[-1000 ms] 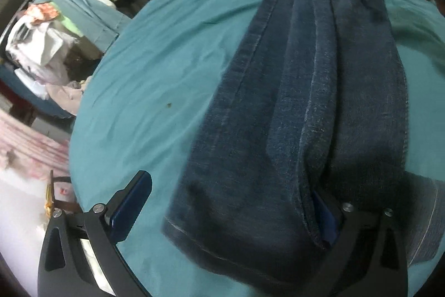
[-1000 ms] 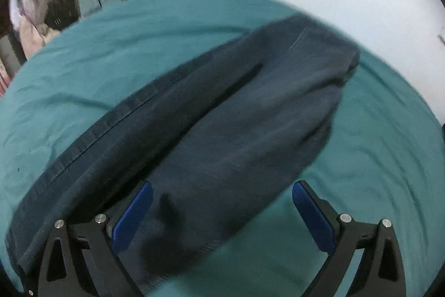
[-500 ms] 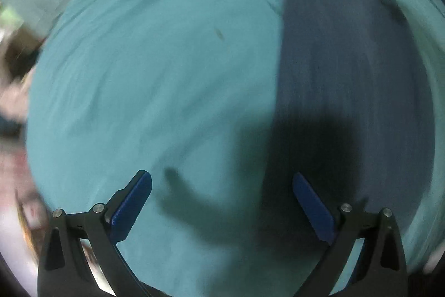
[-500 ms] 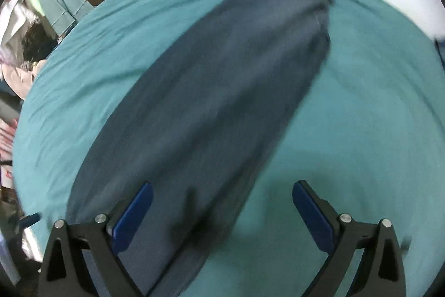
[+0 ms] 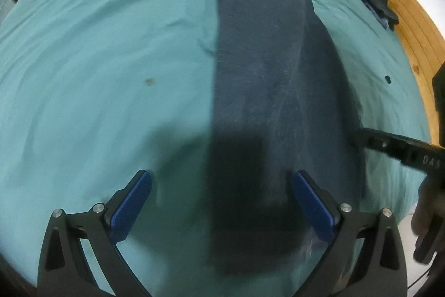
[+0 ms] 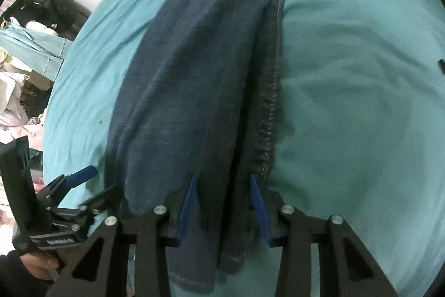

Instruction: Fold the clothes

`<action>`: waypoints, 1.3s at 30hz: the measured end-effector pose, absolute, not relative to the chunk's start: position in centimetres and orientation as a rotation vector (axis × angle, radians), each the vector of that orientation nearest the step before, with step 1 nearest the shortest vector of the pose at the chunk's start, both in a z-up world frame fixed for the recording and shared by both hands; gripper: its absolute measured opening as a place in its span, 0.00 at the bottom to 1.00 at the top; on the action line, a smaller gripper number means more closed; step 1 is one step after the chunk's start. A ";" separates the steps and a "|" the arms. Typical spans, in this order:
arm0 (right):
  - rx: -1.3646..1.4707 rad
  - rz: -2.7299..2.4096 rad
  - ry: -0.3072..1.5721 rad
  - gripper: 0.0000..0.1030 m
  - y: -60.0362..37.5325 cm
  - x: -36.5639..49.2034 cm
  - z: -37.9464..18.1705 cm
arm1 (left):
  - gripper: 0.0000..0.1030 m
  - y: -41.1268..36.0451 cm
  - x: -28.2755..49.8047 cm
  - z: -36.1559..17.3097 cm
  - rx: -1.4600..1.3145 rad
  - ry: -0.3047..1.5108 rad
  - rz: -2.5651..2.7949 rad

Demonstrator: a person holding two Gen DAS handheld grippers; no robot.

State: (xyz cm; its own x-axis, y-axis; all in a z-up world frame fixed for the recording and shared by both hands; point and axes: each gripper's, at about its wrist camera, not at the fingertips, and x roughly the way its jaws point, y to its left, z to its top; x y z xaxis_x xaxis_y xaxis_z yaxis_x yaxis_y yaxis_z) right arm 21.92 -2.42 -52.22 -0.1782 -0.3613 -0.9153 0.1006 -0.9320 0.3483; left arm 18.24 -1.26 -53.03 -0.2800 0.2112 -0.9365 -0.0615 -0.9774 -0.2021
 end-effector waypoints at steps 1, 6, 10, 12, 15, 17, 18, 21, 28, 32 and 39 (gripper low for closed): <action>1.786 -2.179 -0.293 0.36 -2.6 21.7 -52.8 | 0.98 -0.7 18.1 -53.6 -1.779 -0.170 2.379; 1.660 -2.255 -0.256 0.18 -2.9 22.1 -51.5 | 0.50 0.6 18.8 -53.6 -1.750 -0.167 2.398; 1.719 -2.162 -0.271 0.40 -3.6 21.8 -52.3 | 0.29 0.2 20.1 -52.9 -1.770 -0.264 2.386; 1.685 -2.215 -0.267 0.03 -3.6 22.0 -52.1 | 0.27 0.1 20.4 -53.0 -1.783 -0.304 2.374; 1.575 -2.316 -0.370 0.02 -2.6 22.6 -49.0 | 0.10 0.1 21.4 -52.3 -1.768 -0.354 2.352; 1.454 -2.420 -0.318 0.02 -2.4 23.7 -45.4 | 0.10 0.4 22.7 -50.4 -1.695 -0.350 2.368; 1.417 -2.454 -0.304 0.02 -2.2 24.2 -44.1 | 0.10 0.6 23.4 -49.2 -1.650 -0.341 2.382; 1.557 -2.399 -0.296 0.02 -1.4 24.5 -45.9 | 0.10 0.9 25.2 -49.2 -1.657 -0.294 2.363; 1.817 -2.233 -0.630 0.75 2.8 25.0 -50.8 | 0.51 -3.1 27.4 -50.2 -1.708 -0.265 2.395; 1.749 -2.083 -0.869 0.90 4.4 25.4 -53.3 | 0.77 -6.1 26.3 -51.1 -1.687 -0.578 2.351; 1.657 -1.896 -1.094 0.92 3.6 23.7 -56.6 | 0.78 -2.4 19.8 -55.5 -1.702 -0.839 2.138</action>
